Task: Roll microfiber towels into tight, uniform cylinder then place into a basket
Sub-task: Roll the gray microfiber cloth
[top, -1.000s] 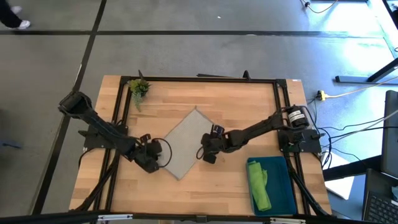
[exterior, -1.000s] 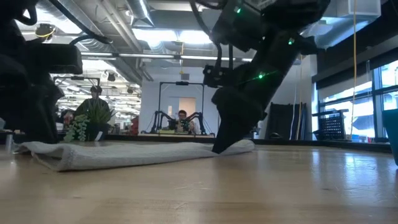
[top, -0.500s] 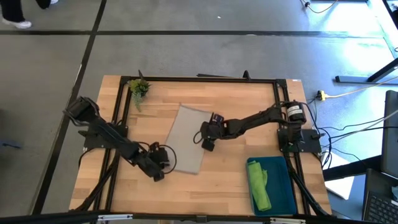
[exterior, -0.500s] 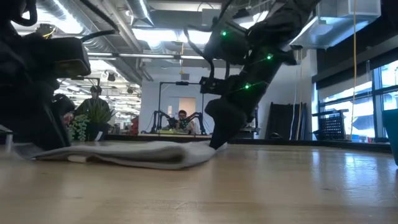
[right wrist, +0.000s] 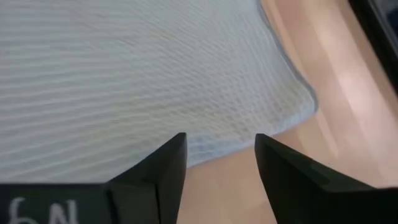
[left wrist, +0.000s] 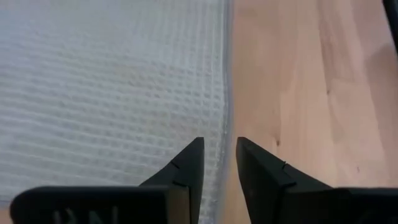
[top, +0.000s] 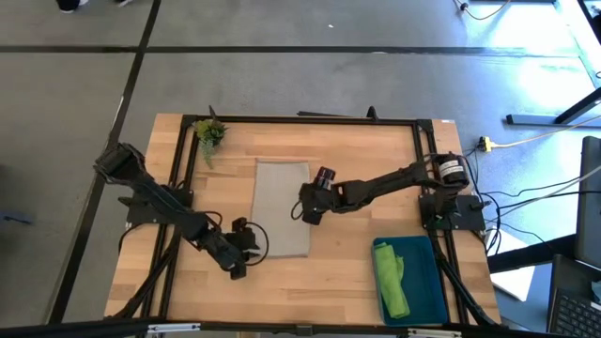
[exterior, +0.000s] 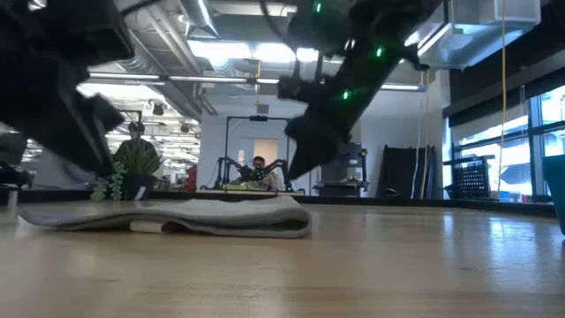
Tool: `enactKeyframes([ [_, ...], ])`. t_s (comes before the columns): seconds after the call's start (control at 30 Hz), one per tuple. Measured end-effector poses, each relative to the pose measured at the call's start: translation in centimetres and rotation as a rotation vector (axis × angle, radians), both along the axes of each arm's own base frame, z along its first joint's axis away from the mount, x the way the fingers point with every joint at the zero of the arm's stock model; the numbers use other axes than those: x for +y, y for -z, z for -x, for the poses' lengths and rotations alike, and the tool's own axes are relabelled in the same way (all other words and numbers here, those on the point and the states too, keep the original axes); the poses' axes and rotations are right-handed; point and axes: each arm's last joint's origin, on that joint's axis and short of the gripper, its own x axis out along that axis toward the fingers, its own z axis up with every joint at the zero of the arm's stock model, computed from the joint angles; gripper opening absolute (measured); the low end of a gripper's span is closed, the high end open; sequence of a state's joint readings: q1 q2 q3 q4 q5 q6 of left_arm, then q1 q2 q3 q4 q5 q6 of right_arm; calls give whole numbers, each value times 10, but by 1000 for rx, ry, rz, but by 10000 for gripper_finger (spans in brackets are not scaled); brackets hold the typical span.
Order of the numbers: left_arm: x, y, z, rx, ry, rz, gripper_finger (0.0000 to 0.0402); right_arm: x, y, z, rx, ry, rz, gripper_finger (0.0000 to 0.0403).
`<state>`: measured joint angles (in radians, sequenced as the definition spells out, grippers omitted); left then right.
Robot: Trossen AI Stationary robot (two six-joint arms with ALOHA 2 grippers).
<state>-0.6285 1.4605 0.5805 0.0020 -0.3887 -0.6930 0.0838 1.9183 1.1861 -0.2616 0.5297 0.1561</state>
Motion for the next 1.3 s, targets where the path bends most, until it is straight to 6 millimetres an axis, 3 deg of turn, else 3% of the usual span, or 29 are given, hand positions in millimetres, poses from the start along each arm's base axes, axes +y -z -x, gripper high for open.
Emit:
enactKeyframes([
  [0.2, 9, -25, 12, -26, -22, -64, 87, 43, -24, 5, -24, -173, 20, 191],
  [0.4, 18, -35, 23, -26, -61, -127, 87, 94, -20, 17, 33, -471, -71, 191],
  [0.53, 18, -36, 24, -37, -65, -136, 87, 115, -14, 27, 56, -548, -102, 191],
  [0.97, 19, -36, 23, -36, -68, -139, 87, 122, 7, 35, -103, -677, -132, 191],
  [1.3, 19, -36, 23, -38, -68, -138, 87, 120, 33, 38, -102, -691, -124, 190],
])
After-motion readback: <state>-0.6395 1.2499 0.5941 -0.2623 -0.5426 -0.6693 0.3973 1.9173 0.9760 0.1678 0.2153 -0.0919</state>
